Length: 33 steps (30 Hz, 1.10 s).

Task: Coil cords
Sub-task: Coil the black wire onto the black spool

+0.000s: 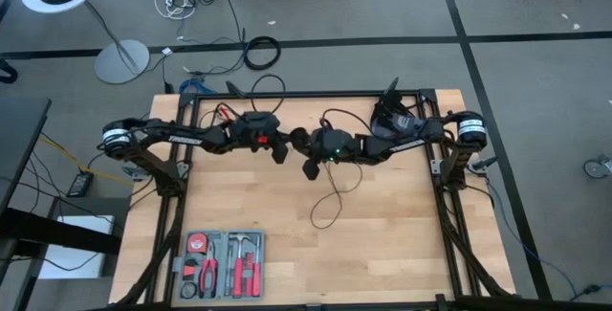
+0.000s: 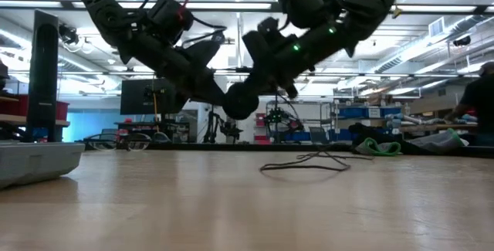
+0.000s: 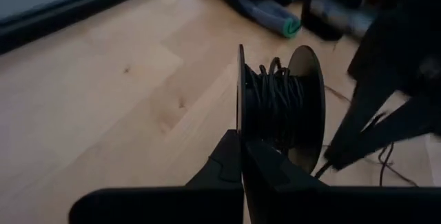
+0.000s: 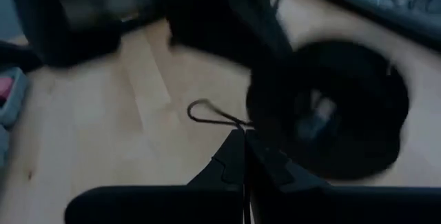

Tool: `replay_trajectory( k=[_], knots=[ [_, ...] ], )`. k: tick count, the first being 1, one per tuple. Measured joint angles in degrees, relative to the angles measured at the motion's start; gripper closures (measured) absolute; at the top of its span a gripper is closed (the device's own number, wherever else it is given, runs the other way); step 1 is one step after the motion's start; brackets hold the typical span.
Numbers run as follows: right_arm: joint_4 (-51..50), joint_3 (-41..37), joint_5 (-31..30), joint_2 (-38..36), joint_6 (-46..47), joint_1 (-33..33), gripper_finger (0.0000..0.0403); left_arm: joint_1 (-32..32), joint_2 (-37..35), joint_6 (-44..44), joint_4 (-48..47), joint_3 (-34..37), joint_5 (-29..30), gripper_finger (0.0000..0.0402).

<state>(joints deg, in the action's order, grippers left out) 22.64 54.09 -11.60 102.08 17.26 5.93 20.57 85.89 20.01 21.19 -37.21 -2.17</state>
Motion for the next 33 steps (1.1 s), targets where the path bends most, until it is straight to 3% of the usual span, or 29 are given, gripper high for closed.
replay_trajectory(
  k=[6,20,27,33],
  knots=[
    [-0.7,3.5,2.6,0.0,-4.3,1.1,0.0403,-0.3,2.1,0.2,0.1,0.0,0.7,0.0401],
    [-6.9,3.9,-6.3,-1.6,-5.9,4.1,0.0403,-0.3,2.4,-1.4,-6.6,0.0,-2.2,0.0401],
    [-21.5,3.9,-7.3,-2.7,-0.6,5.6,0.0403,-0.3,2.4,-1.4,-1.4,0.0,-6.9,0.0401],
    [-22.5,1.4,-6.6,-2.4,3.1,4.1,0.0403,-0.1,2.4,-0.1,3.0,0.0,-8.3,0.0401]
  ],
)
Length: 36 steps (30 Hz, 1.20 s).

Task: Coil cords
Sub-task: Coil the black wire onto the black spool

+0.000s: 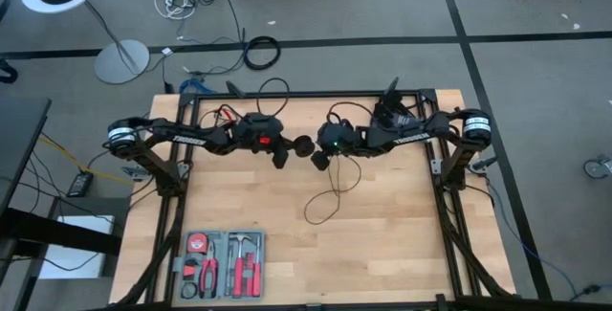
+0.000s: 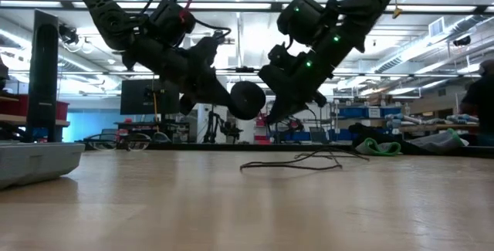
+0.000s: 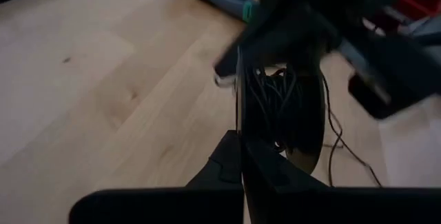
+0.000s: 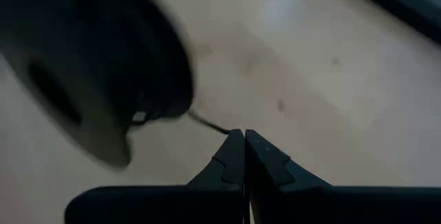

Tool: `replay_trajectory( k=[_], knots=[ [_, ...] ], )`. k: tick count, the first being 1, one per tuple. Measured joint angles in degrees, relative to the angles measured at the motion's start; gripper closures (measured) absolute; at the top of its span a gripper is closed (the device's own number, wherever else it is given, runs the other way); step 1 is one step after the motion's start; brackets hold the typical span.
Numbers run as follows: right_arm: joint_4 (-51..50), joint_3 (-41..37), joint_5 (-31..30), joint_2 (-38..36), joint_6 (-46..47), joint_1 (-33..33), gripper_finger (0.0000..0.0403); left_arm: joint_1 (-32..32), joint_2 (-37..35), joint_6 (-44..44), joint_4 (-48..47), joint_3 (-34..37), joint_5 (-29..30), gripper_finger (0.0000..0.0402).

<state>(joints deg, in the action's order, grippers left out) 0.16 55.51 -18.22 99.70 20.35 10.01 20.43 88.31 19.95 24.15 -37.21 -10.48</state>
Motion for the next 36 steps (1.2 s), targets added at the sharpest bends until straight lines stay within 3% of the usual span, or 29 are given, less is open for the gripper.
replay_trajectory(
  k=[4,14,24,36],
  knots=[
    [2.1,-2.7,0.0,0.1,3.2,-2.7,0.0403,1.0,0.0,1.2,1.0,0.0,0.3,0.0401],
    [23.4,-3.5,0.9,6.5,4.3,-5.7,0.0403,1.5,0.0,3.1,4.2,0.0,3.3,0.0401],
    [23.8,4.2,2.1,9.7,-5.4,-4.8,0.0403,0.1,-0.1,2.4,-3.9,0.0,10.8,0.0401],
    [24.4,4.4,6.8,9.0,-5.7,-0.9,0.0401,0.1,-0.1,1.3,-8.5,-0.2,11.3,0.0401]
  ],
)
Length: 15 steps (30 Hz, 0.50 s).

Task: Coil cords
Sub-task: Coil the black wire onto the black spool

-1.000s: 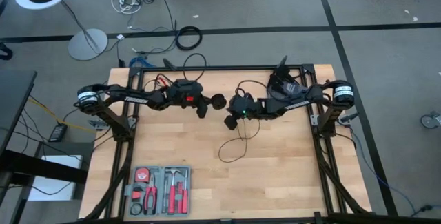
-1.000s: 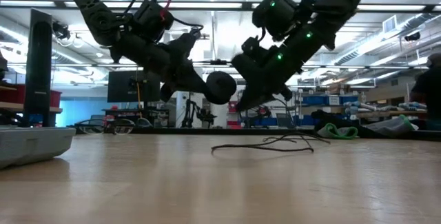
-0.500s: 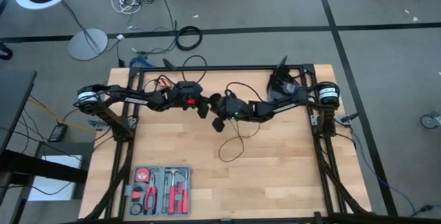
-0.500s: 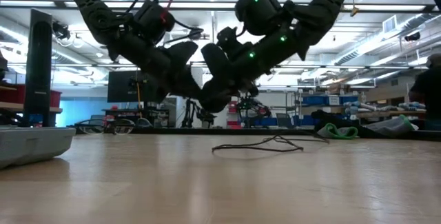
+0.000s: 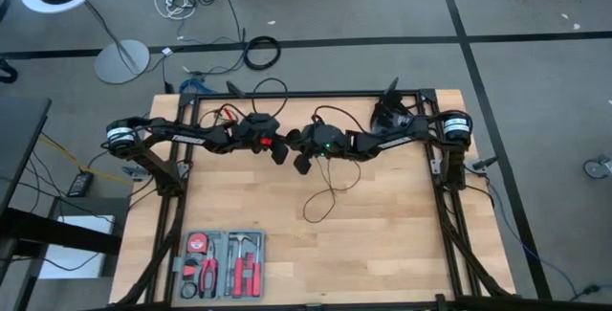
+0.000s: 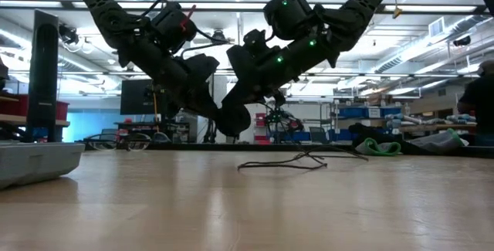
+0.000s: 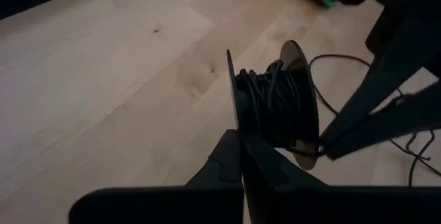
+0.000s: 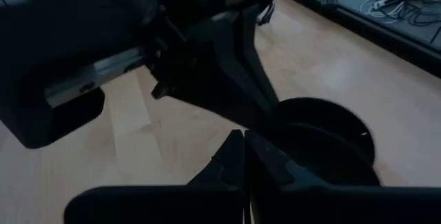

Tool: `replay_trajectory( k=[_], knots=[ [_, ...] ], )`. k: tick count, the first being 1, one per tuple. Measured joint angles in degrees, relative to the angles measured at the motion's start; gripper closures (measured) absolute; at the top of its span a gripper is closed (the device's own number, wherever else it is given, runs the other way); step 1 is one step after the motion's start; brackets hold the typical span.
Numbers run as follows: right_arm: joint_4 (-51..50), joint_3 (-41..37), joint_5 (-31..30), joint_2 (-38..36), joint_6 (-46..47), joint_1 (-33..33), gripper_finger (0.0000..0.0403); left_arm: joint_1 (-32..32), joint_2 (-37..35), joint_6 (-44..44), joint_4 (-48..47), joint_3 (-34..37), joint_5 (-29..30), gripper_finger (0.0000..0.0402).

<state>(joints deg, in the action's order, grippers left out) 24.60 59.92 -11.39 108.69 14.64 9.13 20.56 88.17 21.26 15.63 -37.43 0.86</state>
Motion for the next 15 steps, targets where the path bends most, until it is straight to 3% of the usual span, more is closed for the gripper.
replay_trajectory(
  k=[15],
  knots=[
    [-1.9,0.0,-1.3,-1.9,0.2,2.5,0.04,-0.3,0.0,-1.5,-4.4,0.0,-1.4,0.0401]
  ],
)
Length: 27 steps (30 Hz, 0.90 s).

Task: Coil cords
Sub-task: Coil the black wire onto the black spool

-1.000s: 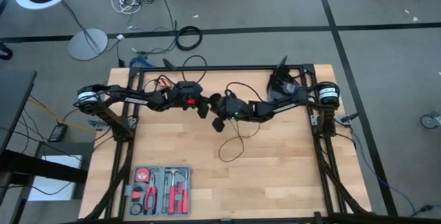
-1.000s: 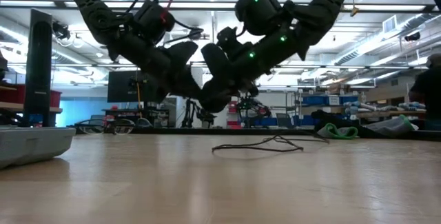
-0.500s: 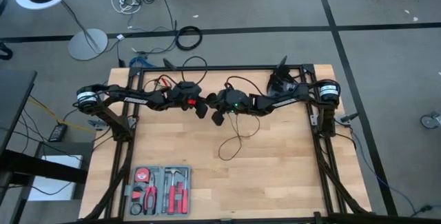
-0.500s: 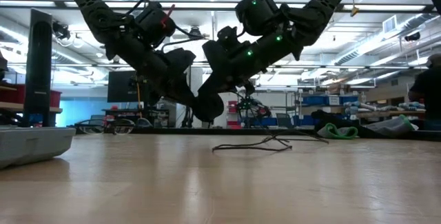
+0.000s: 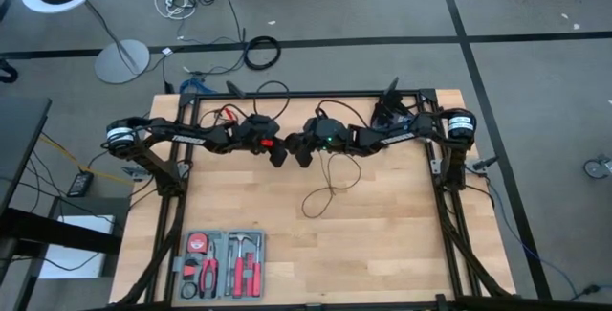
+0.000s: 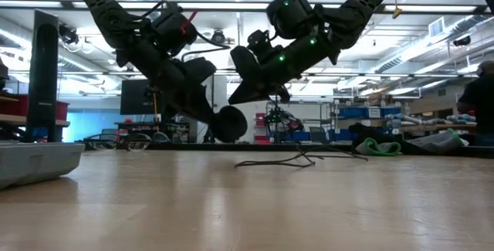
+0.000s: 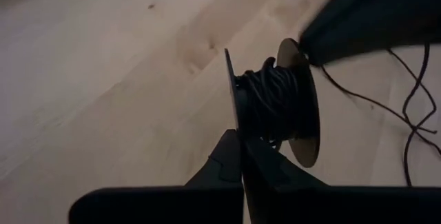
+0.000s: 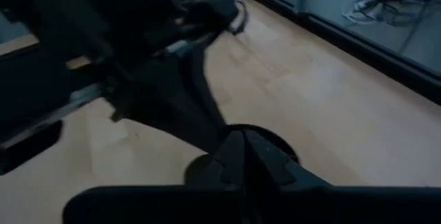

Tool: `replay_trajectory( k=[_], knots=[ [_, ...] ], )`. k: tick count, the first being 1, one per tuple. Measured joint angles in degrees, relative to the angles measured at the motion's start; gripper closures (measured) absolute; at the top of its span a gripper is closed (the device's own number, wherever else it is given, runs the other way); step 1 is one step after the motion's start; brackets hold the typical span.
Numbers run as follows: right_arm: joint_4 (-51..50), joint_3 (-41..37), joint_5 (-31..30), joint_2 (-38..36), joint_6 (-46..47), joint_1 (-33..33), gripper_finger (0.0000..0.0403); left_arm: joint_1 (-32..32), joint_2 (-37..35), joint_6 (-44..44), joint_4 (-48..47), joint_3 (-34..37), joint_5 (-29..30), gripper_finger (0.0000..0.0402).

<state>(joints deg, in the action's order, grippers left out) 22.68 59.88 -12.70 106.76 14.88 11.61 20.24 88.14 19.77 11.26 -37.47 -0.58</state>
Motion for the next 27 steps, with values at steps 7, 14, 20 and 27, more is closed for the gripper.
replay_trajectory(
  k=[7,14,20,27],
  knots=[
    [-5.2,0.1,-1.8,-0.2,1.6,0.4,0.0401,-0.1,0.1,-0.3,-1.2,0.1,-0.7,0.0401],
    [-10.7,0.2,-0.8,-0.4,-0.1,0.5,0.0386,-0.1,0.2,-0.3,-4.5,0.4,-3.1,0.0401],
    [-20.6,0.1,-1.1,-0.5,3.2,0.9,0.0356,-0.2,0.2,-1.9,-5.7,0.4,-6.2,0.0401],
    [-22.9,0.1,1.6,-0.4,3.5,0.0,0.0328,0.3,0.2,-2.6,-6.2,0.3,-5.6,0.0401]
  ],
)
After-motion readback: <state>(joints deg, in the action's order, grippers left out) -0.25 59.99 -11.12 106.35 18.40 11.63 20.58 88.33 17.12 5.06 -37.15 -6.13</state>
